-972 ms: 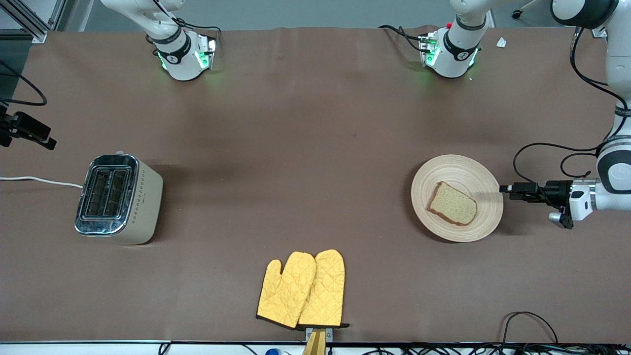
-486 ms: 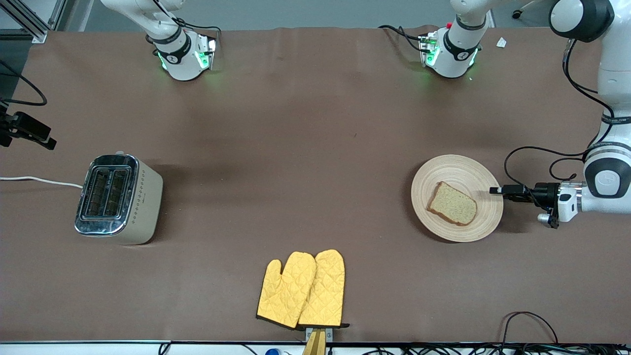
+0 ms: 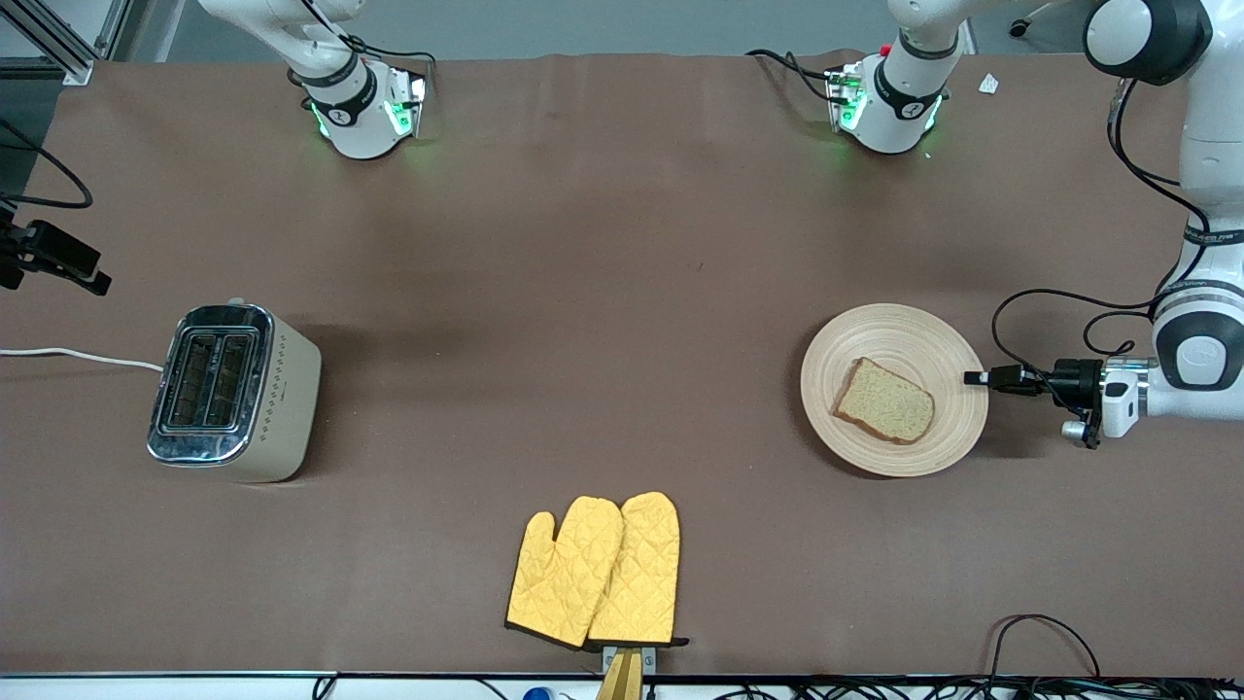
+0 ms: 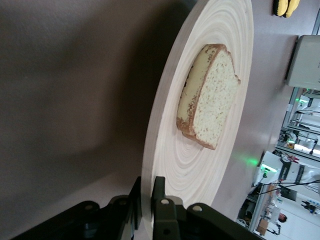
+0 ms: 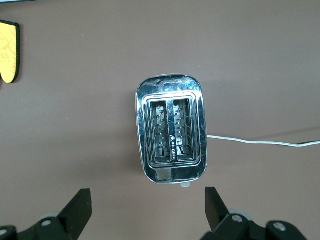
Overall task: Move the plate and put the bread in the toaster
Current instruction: 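Grip the wooden plate's rim with the left gripper, then slide the plate with the left gripper toward the toaster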
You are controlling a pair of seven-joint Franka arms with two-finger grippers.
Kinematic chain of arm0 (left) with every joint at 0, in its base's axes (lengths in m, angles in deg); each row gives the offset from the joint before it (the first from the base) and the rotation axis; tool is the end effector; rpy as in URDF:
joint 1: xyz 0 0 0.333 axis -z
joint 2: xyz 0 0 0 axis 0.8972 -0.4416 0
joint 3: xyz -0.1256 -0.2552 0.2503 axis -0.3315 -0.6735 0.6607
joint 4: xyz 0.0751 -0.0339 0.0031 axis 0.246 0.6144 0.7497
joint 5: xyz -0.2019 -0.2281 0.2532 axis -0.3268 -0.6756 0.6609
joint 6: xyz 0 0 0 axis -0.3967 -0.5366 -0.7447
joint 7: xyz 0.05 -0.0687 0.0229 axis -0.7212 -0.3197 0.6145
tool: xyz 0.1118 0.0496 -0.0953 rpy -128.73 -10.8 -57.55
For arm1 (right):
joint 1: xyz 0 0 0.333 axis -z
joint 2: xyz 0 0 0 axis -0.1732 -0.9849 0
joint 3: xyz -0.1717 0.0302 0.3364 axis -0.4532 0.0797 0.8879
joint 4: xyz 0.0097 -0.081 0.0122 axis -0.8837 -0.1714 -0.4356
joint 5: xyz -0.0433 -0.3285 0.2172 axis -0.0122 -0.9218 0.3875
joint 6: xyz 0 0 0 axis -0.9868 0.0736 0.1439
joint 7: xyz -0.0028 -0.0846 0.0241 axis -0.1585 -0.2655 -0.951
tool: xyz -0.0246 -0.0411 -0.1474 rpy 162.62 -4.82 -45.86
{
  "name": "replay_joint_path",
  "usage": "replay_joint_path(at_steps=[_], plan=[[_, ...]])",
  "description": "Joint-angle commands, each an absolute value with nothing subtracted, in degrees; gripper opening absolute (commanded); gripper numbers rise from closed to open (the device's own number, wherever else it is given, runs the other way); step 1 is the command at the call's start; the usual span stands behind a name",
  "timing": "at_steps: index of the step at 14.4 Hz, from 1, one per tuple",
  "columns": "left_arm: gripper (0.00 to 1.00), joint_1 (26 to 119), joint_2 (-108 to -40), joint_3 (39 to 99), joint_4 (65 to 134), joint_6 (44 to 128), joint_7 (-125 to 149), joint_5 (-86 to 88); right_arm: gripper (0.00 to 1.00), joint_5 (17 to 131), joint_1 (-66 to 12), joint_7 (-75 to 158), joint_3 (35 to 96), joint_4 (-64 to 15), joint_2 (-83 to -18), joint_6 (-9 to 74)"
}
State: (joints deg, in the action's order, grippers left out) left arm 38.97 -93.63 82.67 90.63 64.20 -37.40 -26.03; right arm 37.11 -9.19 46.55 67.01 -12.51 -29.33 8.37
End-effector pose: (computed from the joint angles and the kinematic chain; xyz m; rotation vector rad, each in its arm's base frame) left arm 0.6300 0.1487 0.1721 2.2218 -0.1047 -0.3027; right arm 0.5740 -0.0495 0.6519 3.1315 -0.1379 0.0807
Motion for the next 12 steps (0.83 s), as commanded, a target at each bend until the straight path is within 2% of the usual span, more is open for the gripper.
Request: replay_joint_path(at_steps=[1,3,9,12], plan=[[0.0,38.92,-93.91,82.35,89.53,60.32,-35.8,-27.88,1.0,36.57,-8.74,46.41,67.45,-12.43,-29.06,8.14],[0.0,39.53,-94.26,82.35,86.98,55.05,-33.69,-29.29,1.0,36.57,-8.74,46.41,67.45,-12.42,-29.06,8.14],[0.0,49.62,-94.09,80.07,87.59,55.11,-29.03,-41.22,1.0,37.35,-8.39,47.02,67.27,-12.25,-28.98,8.23],[0.0,57.53,-94.09,80.07,89.6,62.55,-26.83,-46.59,1.0,37.36,-8.48,46.94,67.27,-11.28,-28.98,8.32]])
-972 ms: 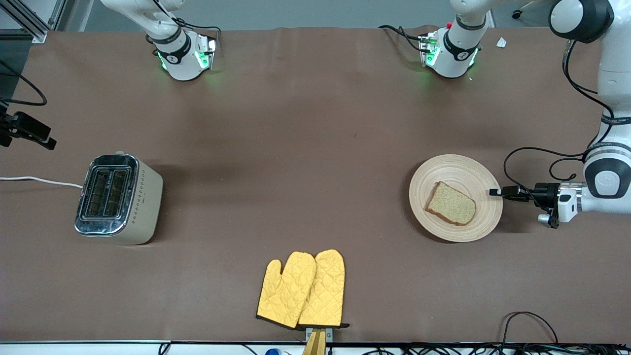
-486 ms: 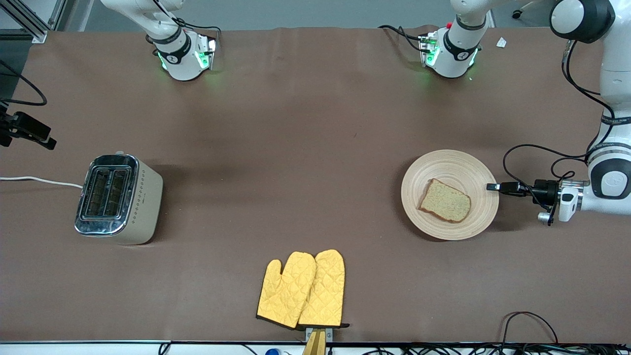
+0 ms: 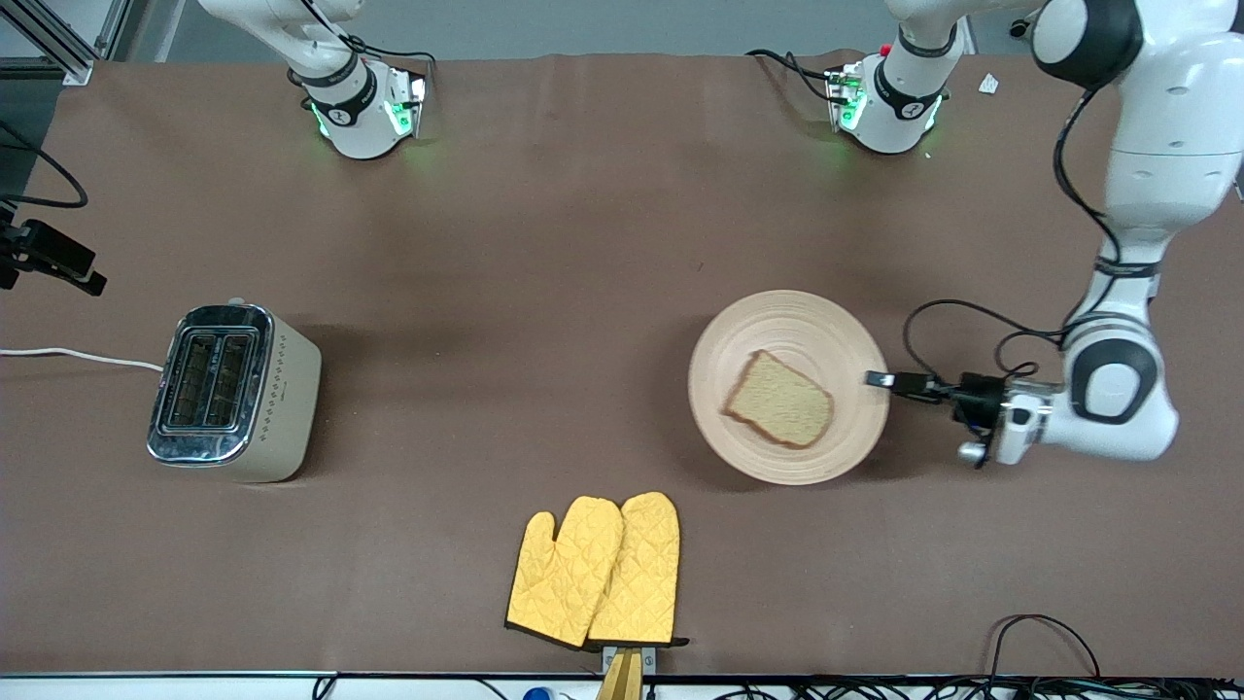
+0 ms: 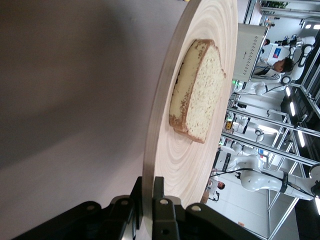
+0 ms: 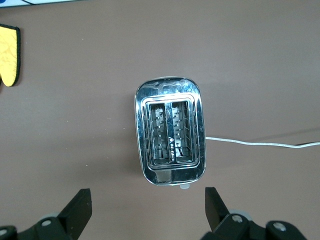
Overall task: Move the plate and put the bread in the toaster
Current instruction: 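Slide the plate with the left gripper toward the toaster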
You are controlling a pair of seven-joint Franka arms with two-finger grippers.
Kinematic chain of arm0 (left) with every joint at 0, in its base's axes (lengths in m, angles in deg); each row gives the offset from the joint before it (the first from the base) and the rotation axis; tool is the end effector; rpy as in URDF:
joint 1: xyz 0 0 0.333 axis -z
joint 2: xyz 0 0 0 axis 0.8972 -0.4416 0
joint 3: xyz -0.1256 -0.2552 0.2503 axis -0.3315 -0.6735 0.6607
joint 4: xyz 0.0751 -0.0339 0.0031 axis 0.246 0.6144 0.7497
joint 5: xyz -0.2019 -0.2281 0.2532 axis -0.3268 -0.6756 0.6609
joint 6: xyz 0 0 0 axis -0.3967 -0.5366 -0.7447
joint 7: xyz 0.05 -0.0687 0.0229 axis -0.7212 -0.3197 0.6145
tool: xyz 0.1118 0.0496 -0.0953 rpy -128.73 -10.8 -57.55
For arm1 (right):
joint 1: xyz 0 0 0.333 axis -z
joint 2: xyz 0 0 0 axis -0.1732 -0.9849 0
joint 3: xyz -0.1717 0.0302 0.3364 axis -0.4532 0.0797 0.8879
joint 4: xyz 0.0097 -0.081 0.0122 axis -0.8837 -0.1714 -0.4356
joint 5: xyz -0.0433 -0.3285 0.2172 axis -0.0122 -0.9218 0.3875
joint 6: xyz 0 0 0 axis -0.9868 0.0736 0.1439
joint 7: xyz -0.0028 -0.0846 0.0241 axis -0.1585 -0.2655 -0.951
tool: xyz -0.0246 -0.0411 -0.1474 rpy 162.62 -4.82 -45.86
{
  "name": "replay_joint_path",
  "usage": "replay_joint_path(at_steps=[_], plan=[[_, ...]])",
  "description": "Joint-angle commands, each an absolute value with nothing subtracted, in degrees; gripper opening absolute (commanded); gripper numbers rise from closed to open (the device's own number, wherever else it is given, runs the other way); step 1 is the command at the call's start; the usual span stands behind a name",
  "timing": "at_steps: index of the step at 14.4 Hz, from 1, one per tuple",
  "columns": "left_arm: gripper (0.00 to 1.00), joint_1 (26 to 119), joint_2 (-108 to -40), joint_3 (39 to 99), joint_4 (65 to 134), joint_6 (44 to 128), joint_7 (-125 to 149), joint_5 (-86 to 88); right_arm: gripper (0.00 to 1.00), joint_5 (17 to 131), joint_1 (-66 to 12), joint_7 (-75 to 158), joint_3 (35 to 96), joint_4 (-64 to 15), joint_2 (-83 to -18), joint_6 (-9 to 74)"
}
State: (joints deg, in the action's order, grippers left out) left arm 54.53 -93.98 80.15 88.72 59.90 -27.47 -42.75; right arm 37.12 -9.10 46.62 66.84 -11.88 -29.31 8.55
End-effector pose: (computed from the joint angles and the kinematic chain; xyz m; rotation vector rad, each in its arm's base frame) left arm 0.6698 -0.0821 0.2123 1.9780 -0.1233 -0.4250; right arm 0.5747 -0.0521 0.6577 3.1298 -0.1469 0.1034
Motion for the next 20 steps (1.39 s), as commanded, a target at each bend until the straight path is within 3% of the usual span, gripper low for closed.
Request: replay_joint_path(at_steps=[1,9,14,20], plan=[[0.0,59.99,-94.26,80.07,90.31,65.11,-26.83,-49.13,1.0,37.45,-8.48,46.94,67.27,-11.2,-28.98,8.23],[0.0,80.21,-97.08,80.07,89.35,87.53,-24.46,-69.53,1.0,37.45,-8.92,46.32,67.62,-10.32,-28.89,8.23],[0.0,86.37,-96.81,79.89,89.26,95.61,-22.43,-72.96,1.0,37.27,-9.88,43.42,67.62,-10.93,-30.37,7.88],[0.0,90.95,-97.16,79.98,89.09,96.51,-22.34,-79.65,1.0,37.45,-14.01,44.04,67.62,-10.93,-35.03,10.33]])
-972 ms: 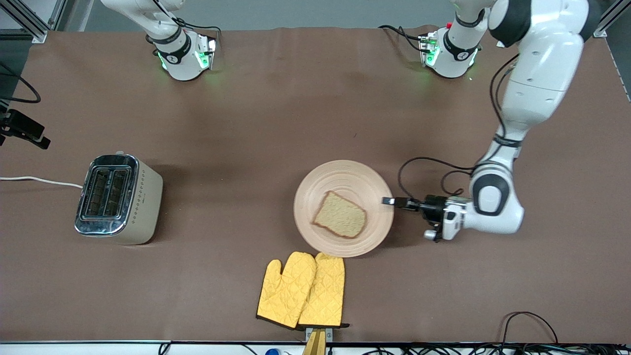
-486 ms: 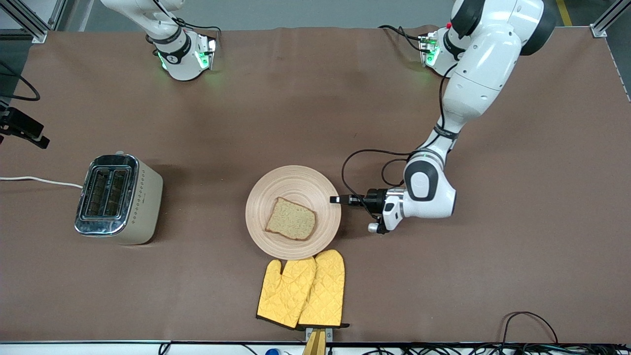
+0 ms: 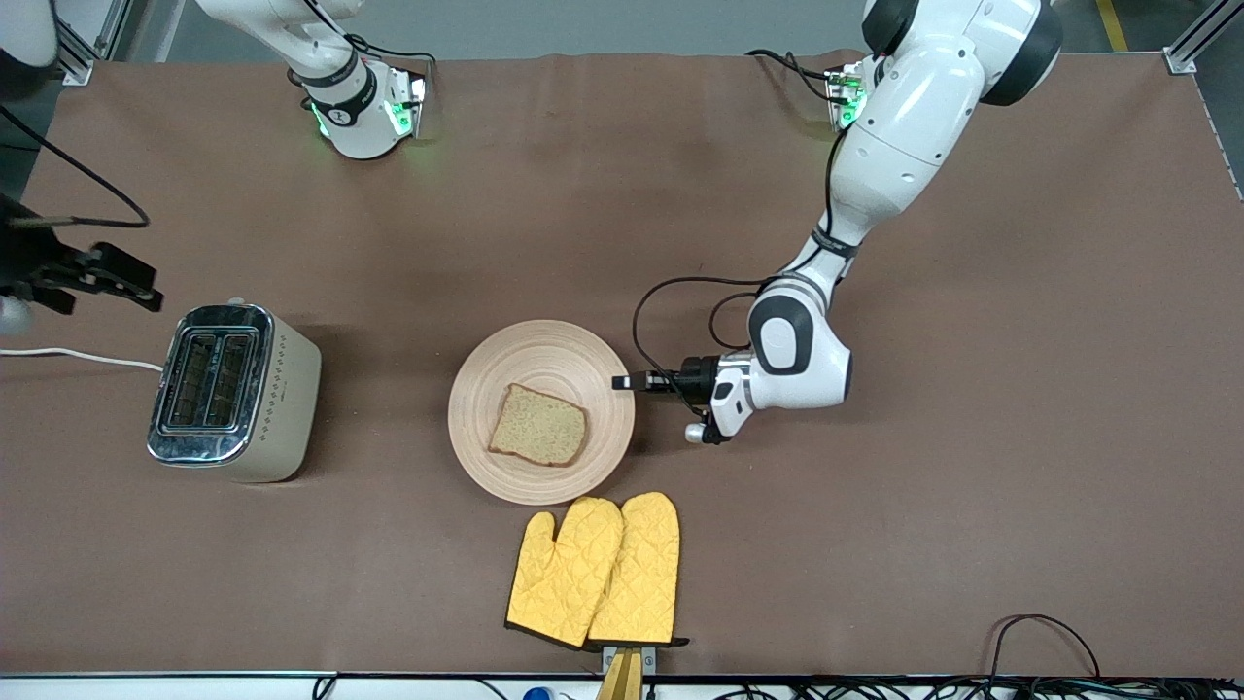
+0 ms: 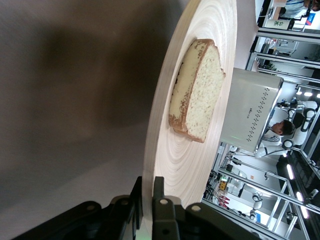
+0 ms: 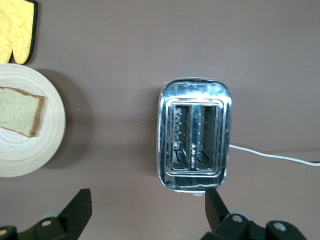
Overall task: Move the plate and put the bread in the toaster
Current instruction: 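Slide the plate with the left gripper toward the toaster, then release the plate with the left gripper while the right gripper reaches the bread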
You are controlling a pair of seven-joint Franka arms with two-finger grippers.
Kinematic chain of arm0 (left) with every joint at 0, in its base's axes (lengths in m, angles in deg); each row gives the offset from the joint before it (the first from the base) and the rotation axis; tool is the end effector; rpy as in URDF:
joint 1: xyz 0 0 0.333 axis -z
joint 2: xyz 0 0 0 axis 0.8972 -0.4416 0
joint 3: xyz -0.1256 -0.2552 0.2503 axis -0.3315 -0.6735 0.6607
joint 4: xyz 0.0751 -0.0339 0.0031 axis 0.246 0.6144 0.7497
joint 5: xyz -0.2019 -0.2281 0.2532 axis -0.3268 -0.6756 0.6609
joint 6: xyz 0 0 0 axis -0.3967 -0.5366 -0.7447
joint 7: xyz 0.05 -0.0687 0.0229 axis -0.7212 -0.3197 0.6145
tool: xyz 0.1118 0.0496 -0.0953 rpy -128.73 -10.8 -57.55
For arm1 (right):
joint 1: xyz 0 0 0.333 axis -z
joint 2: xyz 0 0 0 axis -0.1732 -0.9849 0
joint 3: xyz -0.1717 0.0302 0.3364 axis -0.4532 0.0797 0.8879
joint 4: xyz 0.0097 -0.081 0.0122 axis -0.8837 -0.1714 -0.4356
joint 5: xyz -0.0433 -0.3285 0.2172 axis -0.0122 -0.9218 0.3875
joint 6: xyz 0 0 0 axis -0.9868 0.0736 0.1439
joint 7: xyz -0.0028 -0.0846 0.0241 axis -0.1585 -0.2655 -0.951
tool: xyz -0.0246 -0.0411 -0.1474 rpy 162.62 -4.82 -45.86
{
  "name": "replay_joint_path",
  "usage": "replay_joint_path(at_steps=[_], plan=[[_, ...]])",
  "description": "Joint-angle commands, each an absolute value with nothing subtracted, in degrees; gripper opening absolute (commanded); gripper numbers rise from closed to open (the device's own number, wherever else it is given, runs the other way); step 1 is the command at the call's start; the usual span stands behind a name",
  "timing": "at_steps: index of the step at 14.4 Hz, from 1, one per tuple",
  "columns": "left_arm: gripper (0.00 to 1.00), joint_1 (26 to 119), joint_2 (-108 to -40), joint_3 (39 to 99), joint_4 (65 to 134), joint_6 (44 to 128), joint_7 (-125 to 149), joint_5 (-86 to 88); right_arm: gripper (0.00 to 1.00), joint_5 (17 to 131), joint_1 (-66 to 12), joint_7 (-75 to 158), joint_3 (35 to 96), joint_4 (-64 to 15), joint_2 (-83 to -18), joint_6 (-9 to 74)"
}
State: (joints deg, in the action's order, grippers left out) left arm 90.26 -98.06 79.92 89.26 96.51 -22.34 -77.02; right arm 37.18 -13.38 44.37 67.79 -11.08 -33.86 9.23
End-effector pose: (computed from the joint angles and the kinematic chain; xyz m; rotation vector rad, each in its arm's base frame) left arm 0.6087 -0.4686 0.1628 1.9965 0.1451 -0.2603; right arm 0.6040 0.0019 0.6186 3.1339 0.0581 0.0197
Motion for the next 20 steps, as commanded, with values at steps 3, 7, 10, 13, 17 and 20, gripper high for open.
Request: replay_joint_path(at_steps=[3,7,10,13,17,20], plan=[[0.0,91.91,-97.69,79.98,88.21,96.6,-23.22,-79.92,1.0,37.45,-13.58,44.04,67.62,-10.93,-35.22,10.69],[0.0,94.45,-98.91,79.98,88.3,97.73,-24.71,-84.03,1.0,38.75,-13.49,44.13,67.53,-10.93,-35.3,10.95],[0.0,95.52,-101.11,80.07,86.72,98.97,-26.03,-85.36,1.0,41.84,-13.49,44.21,67.45,-11.11,-35.91,11.83],[0.0,95.08,-101.38,80.07,86.8,98.97,-26.3,-85.1,1.0,42.02,-14.54,47.35,67.53,-11.11,-37.5,12.27],[0.55,95.34,-101.21,80.07,86.8,99.15,-26.3,-85.8,1.0,42.02,-19.8,55.88,67.62,-14.43,-39.61,17.25],[1.0,95.61,-100.5,80.07,87.06,103.44,-25.25,-85.63,1.0,42.1,-23.5,62.21,67.62,-17.17,-42.06,23.68]])
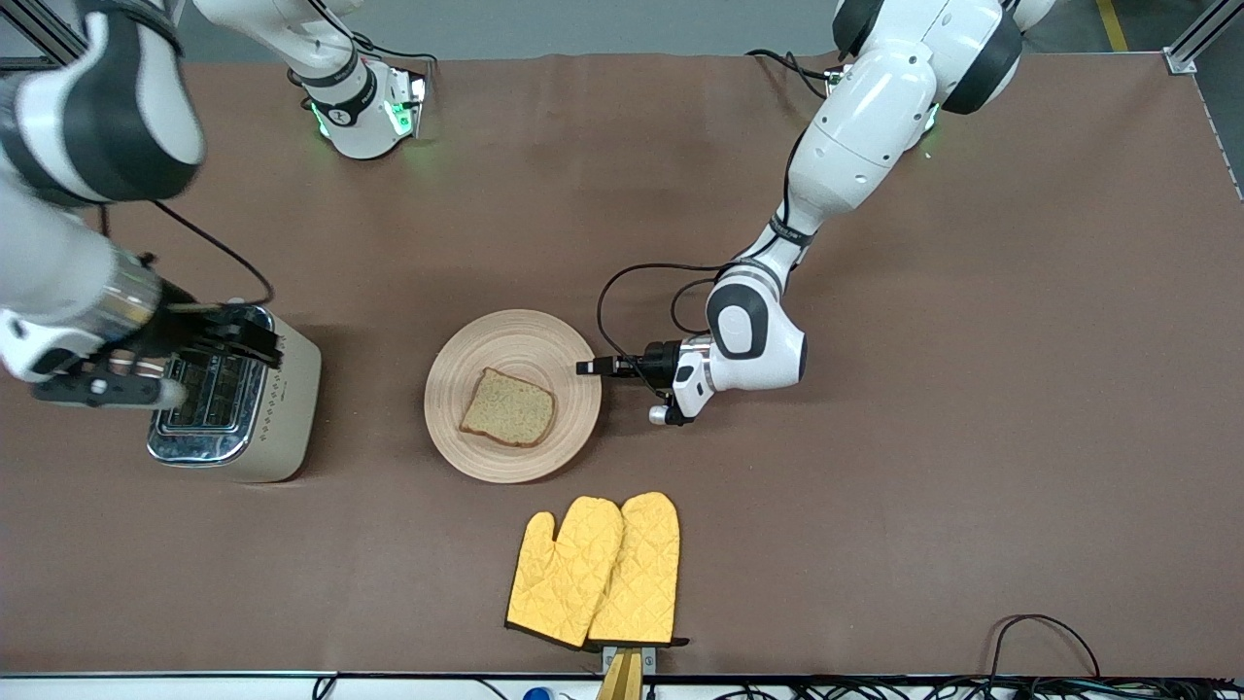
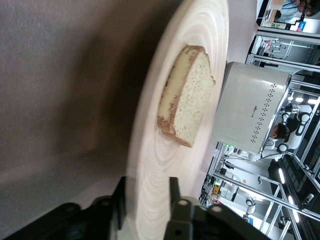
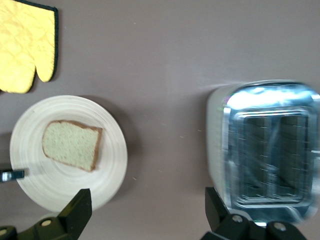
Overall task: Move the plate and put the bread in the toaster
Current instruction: 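Release the plate with the left gripper while the right gripper reaches the bread, then grasp the bread slice with the right gripper while the left gripper withdraws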
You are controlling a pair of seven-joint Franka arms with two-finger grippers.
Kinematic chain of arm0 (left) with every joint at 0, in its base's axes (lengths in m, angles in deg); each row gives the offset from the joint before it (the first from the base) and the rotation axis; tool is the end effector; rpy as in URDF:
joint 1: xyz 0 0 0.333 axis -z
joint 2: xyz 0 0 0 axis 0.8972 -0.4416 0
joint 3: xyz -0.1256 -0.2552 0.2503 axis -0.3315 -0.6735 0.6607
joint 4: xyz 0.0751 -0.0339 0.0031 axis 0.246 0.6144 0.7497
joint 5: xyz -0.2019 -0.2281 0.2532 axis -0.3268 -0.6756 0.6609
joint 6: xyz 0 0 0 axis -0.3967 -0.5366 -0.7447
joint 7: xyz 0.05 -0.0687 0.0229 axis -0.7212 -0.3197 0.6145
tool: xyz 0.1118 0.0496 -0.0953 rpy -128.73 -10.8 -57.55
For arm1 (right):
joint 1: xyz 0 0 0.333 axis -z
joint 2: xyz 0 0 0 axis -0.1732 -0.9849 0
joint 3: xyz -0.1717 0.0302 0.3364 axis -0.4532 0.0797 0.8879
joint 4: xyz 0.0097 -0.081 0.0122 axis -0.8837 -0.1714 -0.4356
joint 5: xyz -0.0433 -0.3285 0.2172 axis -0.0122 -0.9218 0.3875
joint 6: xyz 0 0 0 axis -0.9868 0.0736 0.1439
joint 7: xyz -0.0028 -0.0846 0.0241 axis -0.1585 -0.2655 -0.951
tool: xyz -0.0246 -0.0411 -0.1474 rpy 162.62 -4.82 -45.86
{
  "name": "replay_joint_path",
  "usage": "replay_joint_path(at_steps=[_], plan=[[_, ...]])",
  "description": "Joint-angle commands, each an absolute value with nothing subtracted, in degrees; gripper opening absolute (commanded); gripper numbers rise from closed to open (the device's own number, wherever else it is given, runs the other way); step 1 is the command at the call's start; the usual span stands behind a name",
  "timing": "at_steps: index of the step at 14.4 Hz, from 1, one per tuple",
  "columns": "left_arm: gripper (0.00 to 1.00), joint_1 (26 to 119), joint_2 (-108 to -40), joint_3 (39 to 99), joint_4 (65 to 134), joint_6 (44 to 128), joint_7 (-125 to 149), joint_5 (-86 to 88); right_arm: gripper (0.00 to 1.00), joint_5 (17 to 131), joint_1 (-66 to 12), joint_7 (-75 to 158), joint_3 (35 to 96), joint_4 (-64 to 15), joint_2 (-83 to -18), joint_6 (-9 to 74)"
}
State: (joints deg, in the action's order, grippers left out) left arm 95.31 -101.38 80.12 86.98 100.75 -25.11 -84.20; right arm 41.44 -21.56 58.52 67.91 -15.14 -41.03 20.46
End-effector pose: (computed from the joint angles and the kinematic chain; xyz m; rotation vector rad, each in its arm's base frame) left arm 0.5848 -0.5156 0.1355 1.9819 0.1830 -0.2326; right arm 0.6467 0.1076 0.5233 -3.0791 0.1241 -0.0037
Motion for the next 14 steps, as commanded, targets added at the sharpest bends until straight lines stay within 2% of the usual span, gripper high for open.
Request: replay_joint_path(at_steps=[1,5,8,11,13,14], plan=[[1.0,95.52,-100.42,80.07,87.15,103.63,-25.16,-85.54,1.0,42.63,-24.29,63.36,67.62,-17.17,-43.38,25.09],[1.0,92.37,-97.53,80.51,90.04,103.37,-23.93,-82.74,1.0,44.04,-27.11,65.13,67.62,-17.43,-47.51,29.49],[1.0,88.32,-94.01,80.59,94.0,103.37,-17.28,-70.65,1.0,44.21,-30.53,65.13,67.62,-19.18,-51.47,35.44],[1.0,84.29,-86.91,81.64,99.61,103.28,-9.78,-55.1,1.0,45.0,-31.94,67.14,67.62,-25.76,-52.97,45.2],[1.0,78.05,-78.57,81.74,105.76,100.92,-5.15,-41.84,1.0,45.18,-34.31,71.79,67.62,-28.41,-53.84,48.56],[1.0,75.68,-75.57,81.74,106.57,99.16,-1.2,-34.9,1.0,45.18,-35.1,73.64,67.62,-28.68,-55.07,50.48]])
